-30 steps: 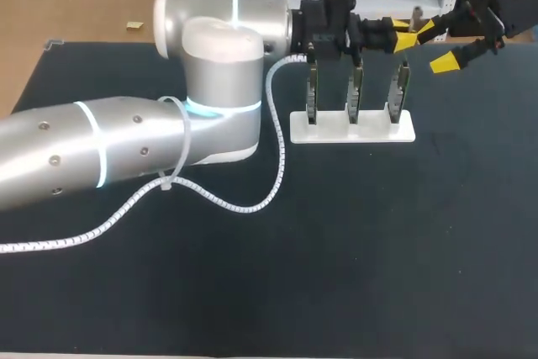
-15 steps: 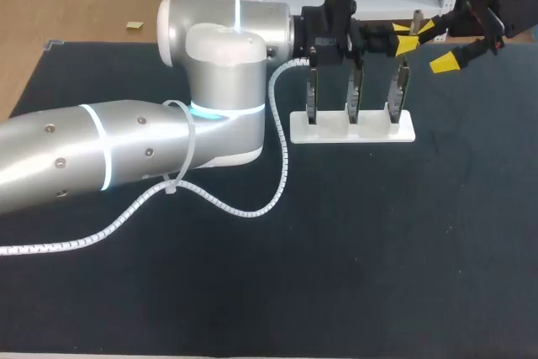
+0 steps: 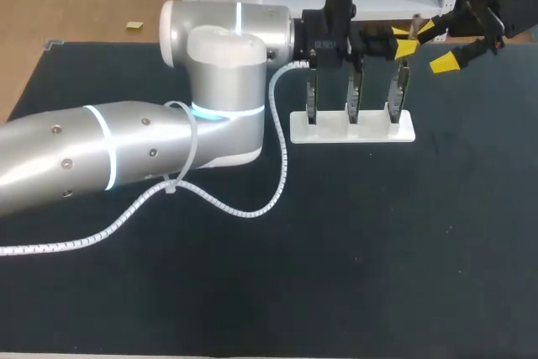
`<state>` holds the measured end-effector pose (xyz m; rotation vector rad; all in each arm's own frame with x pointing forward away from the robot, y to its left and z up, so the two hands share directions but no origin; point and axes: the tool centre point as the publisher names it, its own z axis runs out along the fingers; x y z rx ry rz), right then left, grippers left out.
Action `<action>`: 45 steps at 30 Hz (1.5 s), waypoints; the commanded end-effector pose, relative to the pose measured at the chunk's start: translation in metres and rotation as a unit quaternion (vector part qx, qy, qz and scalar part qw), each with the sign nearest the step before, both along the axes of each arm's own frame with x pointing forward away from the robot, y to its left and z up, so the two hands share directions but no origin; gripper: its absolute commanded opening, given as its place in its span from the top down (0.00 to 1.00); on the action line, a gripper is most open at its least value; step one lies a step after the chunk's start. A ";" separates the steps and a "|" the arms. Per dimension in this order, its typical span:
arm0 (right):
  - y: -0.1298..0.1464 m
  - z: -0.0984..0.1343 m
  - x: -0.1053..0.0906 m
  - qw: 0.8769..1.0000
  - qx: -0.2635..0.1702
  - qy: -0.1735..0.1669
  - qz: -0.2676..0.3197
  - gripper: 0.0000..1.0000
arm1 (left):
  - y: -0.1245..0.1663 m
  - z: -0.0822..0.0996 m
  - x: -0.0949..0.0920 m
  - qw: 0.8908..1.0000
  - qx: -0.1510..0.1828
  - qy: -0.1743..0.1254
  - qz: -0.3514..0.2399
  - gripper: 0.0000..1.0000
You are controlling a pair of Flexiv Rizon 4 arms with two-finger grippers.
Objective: Pick up the optical module with the left hand, and insert it into the network port with the right hand.
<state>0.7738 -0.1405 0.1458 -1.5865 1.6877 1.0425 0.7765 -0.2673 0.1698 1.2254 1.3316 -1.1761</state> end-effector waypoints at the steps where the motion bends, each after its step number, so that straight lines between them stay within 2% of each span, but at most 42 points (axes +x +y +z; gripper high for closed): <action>1: 0.000 0.000 -0.002 1.000 0.000 -0.002 -0.002 0.00 | 0.000 0.000 0.005 1.000 0.002 0.002 -0.003 1.00; 20: 0.000 0.000 -0.002 1.000 0.000 -0.002 -0.002 0.00 | -0.002 -0.001 0.001 1.000 0.007 0.006 -0.013 1.00; 26: 0.000 0.000 -0.002 1.000 0.000 -0.002 -0.002 0.00 | -0.002 -0.003 0.000 1.000 -0.007 0.019 -0.013 1.00; 39: 0.000 0.000 -0.002 1.000 0.000 -0.002 -0.002 0.00 | -0.002 -0.004 -0.001 1.000 -0.006 0.020 -0.012 1.00; 45: 0.002 0.019 0.003 0.999 0.009 -0.026 -0.021 0.00 | -0.002 -0.004 -0.001 1.000 -0.006 0.020 -0.012 1.00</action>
